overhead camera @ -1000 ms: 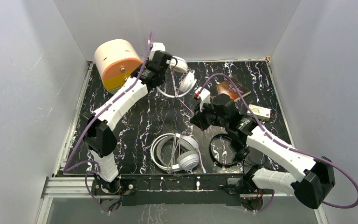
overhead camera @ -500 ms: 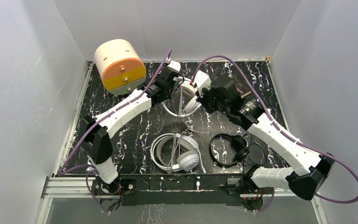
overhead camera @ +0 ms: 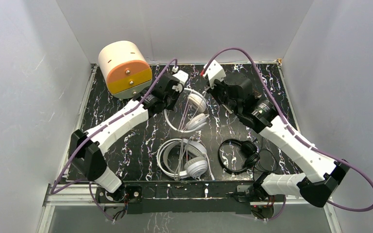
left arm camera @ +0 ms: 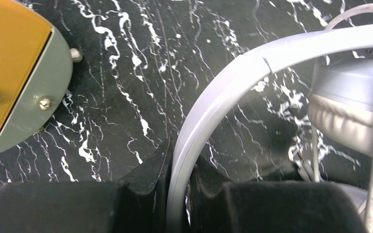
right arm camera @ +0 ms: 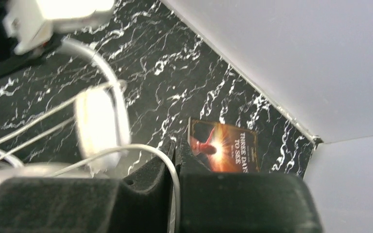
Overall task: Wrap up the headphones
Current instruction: Wrap the headphones cable around the headphones.
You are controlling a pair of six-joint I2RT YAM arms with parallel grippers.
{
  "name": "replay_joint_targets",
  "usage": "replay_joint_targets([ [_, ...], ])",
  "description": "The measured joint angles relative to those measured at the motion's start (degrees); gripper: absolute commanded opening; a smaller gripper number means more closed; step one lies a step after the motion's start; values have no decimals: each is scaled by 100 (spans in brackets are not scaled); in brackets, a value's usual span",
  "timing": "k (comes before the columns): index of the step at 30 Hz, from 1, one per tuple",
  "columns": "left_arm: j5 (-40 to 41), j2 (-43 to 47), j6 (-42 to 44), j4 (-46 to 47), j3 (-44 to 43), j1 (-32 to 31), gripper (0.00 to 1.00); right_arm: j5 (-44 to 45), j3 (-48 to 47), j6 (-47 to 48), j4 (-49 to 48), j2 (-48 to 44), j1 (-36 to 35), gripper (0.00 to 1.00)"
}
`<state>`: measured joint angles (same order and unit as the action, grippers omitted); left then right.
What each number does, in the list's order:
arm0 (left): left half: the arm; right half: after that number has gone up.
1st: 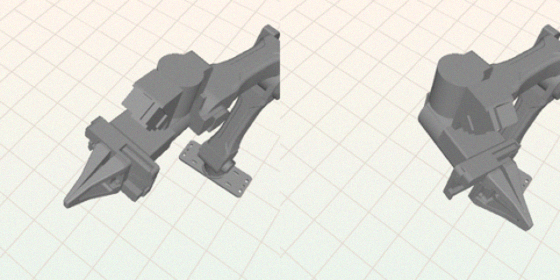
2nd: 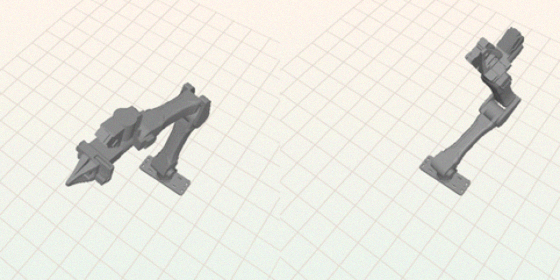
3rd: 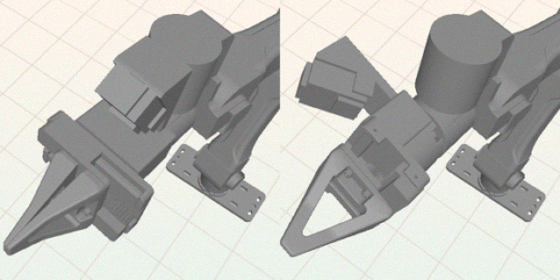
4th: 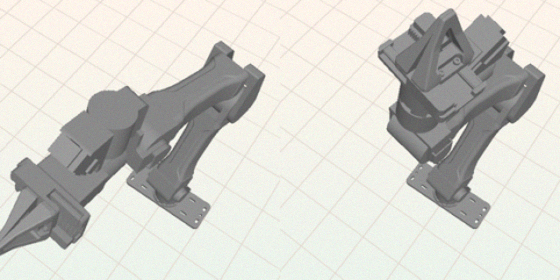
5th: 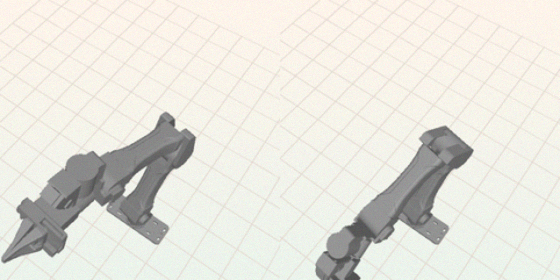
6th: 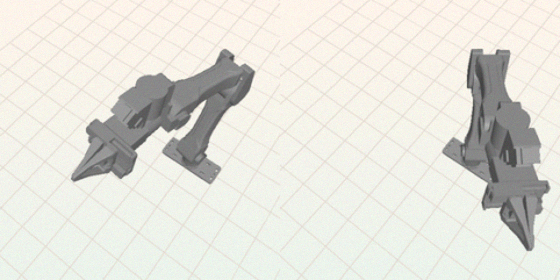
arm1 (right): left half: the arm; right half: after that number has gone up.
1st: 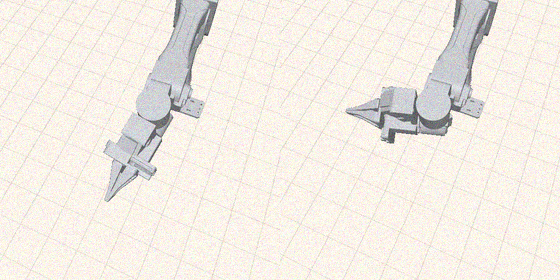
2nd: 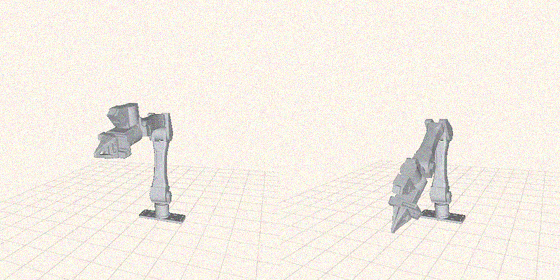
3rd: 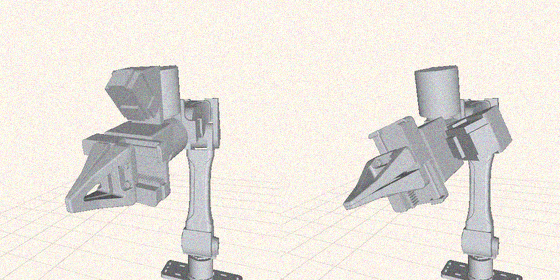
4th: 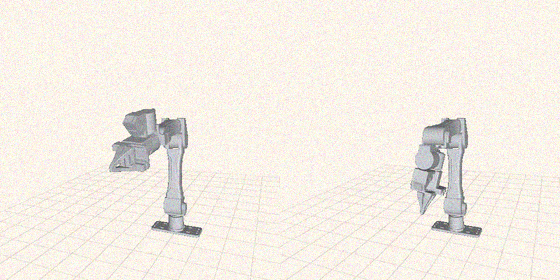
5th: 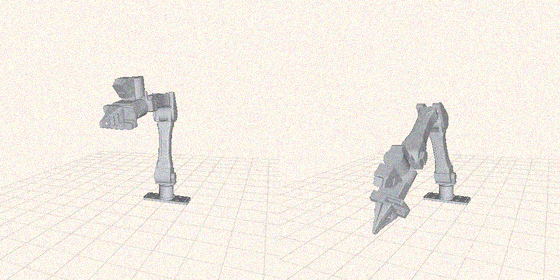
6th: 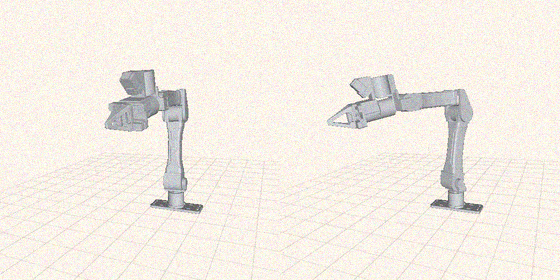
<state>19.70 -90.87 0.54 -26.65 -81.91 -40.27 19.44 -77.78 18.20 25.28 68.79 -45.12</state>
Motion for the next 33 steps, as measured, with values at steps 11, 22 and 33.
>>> replay_joint_targets([
  [11,-1276,1010,570,258,479,-138,0,-699,-763,289,-444,953,308,0],
  [22,-2157,2096,195,400,837,-160,0,-3029,-181,-341,-997,1064,1491,5],
  [33,-2111,2116,-1937,837,645,-186,0,-3764,1357,-2531,-2474,831,1478,11],
])
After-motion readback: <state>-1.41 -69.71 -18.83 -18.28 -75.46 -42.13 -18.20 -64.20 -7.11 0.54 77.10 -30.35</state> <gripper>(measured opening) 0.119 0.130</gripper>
